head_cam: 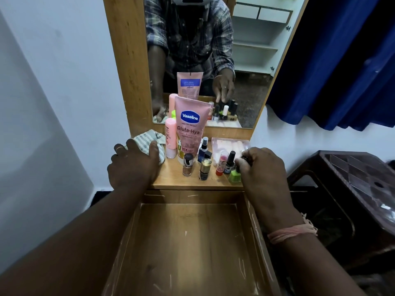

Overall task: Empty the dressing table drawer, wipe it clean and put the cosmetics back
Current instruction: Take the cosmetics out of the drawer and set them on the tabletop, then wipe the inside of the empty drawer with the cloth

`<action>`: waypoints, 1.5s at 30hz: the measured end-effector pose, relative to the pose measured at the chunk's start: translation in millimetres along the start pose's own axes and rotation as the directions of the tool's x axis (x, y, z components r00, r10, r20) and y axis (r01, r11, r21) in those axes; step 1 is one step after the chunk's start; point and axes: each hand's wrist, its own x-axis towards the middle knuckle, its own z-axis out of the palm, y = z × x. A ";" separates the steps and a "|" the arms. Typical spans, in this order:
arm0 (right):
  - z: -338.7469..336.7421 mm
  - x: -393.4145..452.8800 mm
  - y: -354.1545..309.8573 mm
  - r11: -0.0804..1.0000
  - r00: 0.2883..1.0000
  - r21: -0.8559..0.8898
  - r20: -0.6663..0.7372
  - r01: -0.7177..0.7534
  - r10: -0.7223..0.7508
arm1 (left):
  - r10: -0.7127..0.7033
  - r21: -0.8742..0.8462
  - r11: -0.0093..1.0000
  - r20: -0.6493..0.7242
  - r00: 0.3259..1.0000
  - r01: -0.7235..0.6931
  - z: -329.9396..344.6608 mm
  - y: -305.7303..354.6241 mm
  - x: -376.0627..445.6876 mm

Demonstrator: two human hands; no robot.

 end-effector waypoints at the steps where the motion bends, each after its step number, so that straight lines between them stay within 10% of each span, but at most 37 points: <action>1: 0.6 -0.9 0.1 1.000 1.000 0.006 -0.006 -0.001 0.001 | 0.002 0.003 1.000 -0.001 1.000 -0.002 0.5 -0.2 0.1; 22: -21.2 -111.9 -10.5 0.968 0.997 0.245 0.061 -0.053 0.039 | 0.043 0.079 0.996 0.028 0.999 -0.045 -8.2 1.5 -2.4; 28: -43.2 -141.4 -15.3 0.913 0.991 0.385 0.079 -0.134 0.111 | -0.173 -0.163 0.969 0.104 0.979 0.188 -35.2 -2.3 10.0; 35: -62.4 -165.4 -31.2 0.776 0.966 0.583 0.221 -0.242 0.136 | -0.153 -0.775 0.616 0.059 0.986 0.142 -101.8 -35.3 -85.9; 39: -57.9 -180.0 -54.0 0.682 0.933 0.670 0.356 -0.294 0.052 | -0.015 -0.804 0.551 0.258 0.966 0.223 -136.8 -38.7 -173.2; 45: -49.4 -195.4 -63.7 0.645 0.839 0.686 0.529 -0.336 -0.125 | 0.207 -0.623 0.709 0.631 0.748 0.330 -159.5 -36.7 -242.2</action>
